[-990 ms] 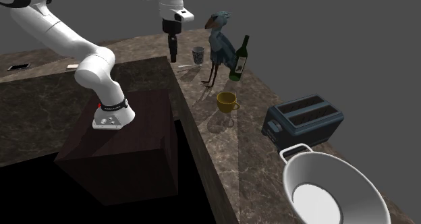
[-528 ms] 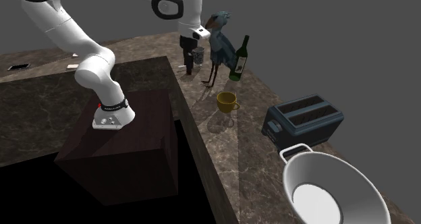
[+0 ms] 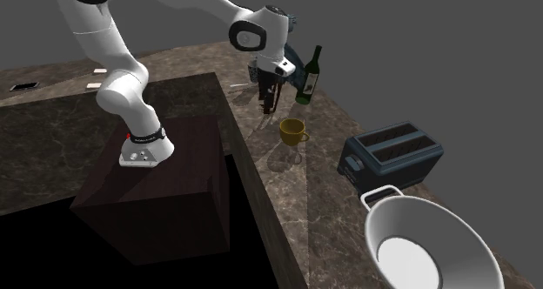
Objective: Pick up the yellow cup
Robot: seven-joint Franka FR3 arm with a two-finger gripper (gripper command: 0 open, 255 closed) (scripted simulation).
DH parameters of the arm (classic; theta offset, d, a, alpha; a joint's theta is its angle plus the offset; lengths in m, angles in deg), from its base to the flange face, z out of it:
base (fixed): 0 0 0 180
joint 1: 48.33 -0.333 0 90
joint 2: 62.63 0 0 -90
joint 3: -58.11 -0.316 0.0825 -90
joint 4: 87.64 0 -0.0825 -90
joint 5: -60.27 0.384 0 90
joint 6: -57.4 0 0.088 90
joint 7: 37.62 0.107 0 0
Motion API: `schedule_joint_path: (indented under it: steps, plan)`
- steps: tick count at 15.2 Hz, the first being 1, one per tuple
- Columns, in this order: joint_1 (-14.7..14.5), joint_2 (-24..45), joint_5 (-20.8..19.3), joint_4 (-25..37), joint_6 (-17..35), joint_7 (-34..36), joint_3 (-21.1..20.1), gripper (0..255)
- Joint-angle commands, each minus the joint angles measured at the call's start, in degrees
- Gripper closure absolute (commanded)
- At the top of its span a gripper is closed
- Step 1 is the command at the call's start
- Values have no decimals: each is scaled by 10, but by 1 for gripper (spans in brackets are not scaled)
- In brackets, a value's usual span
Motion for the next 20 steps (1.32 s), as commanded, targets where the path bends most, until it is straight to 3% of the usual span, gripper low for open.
schedule_joint_path:
  steps: [1, 14, 20]
  plan:
    - [1, 47, 8, 27, 18, -9, 2, 0]
    - [19, 335, 57, 261, 59, -44, -9, 0]
    - [20, 365, 59, 259, 91, -47, -11, 0]
